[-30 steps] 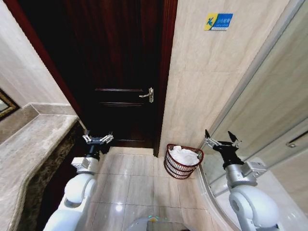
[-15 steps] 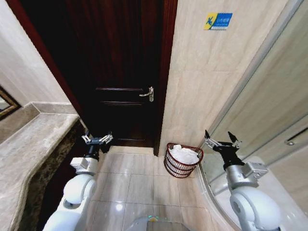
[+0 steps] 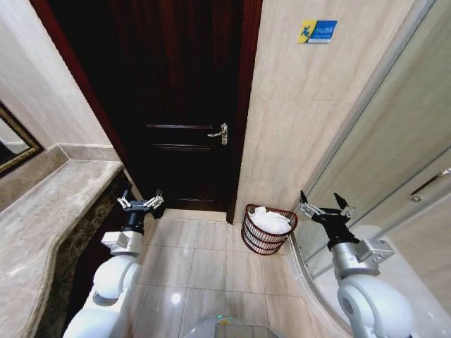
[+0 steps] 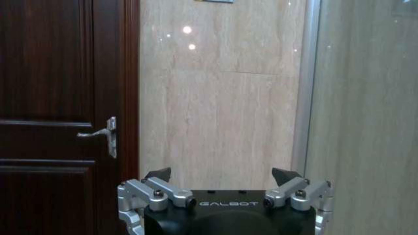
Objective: Discard the used towel into the hamper.
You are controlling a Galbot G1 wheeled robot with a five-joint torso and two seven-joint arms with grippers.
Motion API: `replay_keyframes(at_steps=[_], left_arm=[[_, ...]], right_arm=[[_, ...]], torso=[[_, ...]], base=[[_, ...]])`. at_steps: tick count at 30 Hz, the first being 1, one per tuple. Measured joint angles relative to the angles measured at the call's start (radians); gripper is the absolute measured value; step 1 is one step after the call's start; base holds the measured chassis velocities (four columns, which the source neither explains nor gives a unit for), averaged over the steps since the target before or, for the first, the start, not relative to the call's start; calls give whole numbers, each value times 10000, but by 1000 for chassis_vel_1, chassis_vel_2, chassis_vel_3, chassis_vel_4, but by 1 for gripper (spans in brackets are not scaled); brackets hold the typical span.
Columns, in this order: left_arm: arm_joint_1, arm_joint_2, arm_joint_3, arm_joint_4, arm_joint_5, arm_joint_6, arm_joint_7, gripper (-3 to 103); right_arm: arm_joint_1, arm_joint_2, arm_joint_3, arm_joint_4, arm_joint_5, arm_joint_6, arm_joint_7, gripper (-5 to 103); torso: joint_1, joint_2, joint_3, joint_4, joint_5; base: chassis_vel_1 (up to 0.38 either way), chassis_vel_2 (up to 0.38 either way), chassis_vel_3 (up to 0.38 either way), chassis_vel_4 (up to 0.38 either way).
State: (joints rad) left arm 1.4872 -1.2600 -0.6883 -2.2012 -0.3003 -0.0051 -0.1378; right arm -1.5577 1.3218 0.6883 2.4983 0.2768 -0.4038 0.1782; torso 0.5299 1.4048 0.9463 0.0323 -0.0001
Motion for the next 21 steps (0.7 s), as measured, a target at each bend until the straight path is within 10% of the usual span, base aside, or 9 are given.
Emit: replay_keyframes(at_steps=[21], left_arm=[[90, 4, 39, -21, 328, 116, 287, 100]], right_arm=[[-104, 56, -12, 19, -63, 55, -12, 100]], torso=[[-11, -20, -12, 1, 0]], base=[[86, -93, -94, 84]])
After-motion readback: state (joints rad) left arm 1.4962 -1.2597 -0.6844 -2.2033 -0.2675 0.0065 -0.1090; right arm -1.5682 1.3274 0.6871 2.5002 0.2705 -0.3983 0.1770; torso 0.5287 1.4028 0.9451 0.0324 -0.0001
